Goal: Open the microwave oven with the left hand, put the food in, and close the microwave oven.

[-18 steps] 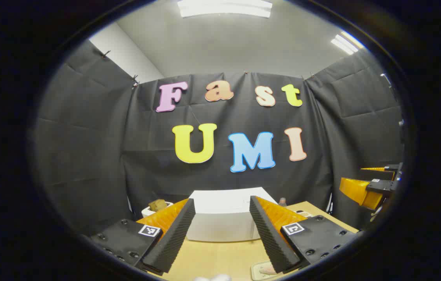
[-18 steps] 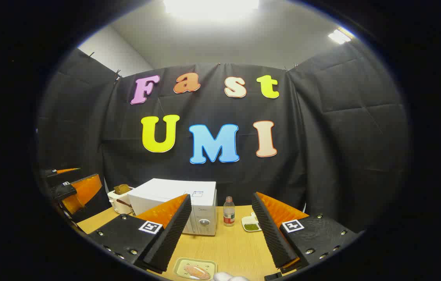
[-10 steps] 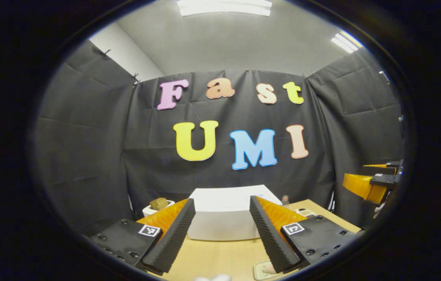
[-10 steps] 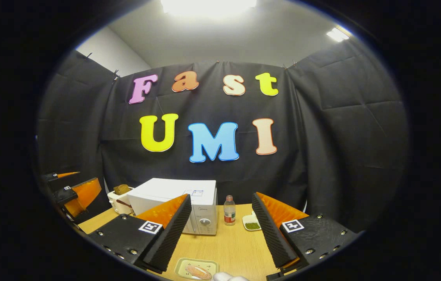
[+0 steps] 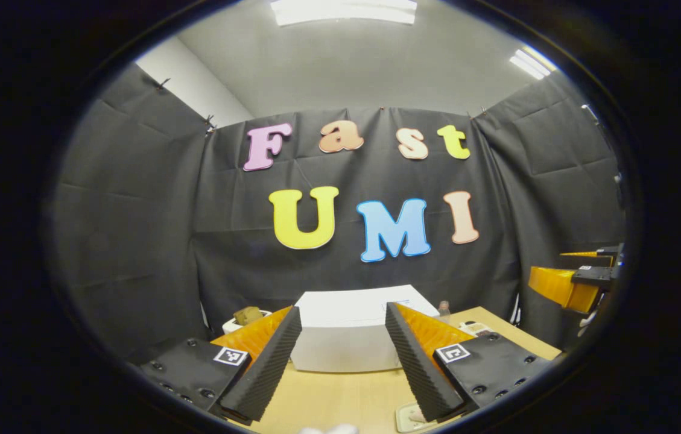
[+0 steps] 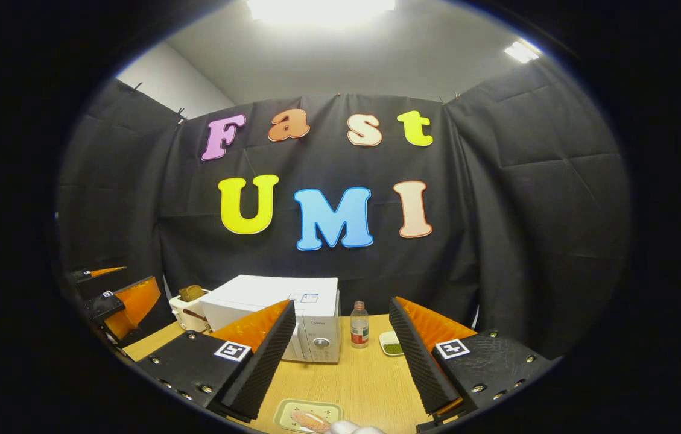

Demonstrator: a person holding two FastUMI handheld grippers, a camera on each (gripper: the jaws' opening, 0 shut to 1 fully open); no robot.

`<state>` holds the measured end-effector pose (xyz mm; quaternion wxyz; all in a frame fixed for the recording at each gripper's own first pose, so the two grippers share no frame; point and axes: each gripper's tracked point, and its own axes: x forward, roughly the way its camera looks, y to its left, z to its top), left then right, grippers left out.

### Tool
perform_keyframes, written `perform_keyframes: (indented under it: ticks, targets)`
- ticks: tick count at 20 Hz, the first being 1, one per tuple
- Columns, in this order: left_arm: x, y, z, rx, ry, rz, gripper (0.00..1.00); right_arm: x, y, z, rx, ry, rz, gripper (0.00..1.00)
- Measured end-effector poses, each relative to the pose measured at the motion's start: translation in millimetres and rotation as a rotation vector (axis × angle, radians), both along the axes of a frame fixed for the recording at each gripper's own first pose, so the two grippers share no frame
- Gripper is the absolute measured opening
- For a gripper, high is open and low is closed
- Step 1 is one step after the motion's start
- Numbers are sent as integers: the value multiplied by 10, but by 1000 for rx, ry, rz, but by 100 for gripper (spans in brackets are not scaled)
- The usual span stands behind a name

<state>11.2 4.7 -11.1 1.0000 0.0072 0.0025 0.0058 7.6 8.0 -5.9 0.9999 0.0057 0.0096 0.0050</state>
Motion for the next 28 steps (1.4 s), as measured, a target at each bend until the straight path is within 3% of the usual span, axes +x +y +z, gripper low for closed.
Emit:
perform_keyframes:
  ticks: [5,6,10,12,17,21,28]
  targets:
    - [216,-221,-293,-13,-16,-55,95,-10,-63,-90,-2,30,-26,95]
    - [302,-285,-416,-8,-10,-65,99,-9,-82,-97,-1,36,-32,95]
    - [753,-707,-1116,-25,46,-104,95,59,-135,-218,2,76,-42,95]
    - [1039,-960,-1528,-32,84,-128,99,117,-202,-288,6,97,-48,95]
    - [1813,-1495,-2449,-34,146,-137,97,360,-461,-427,7,123,-73,95]
    - [2339,-1697,-2775,-35,126,-117,99,560,-609,-577,-30,118,-95,96]
    - [2613,-1600,-3121,-75,154,-75,96,660,-670,-766,-47,150,-91,95]
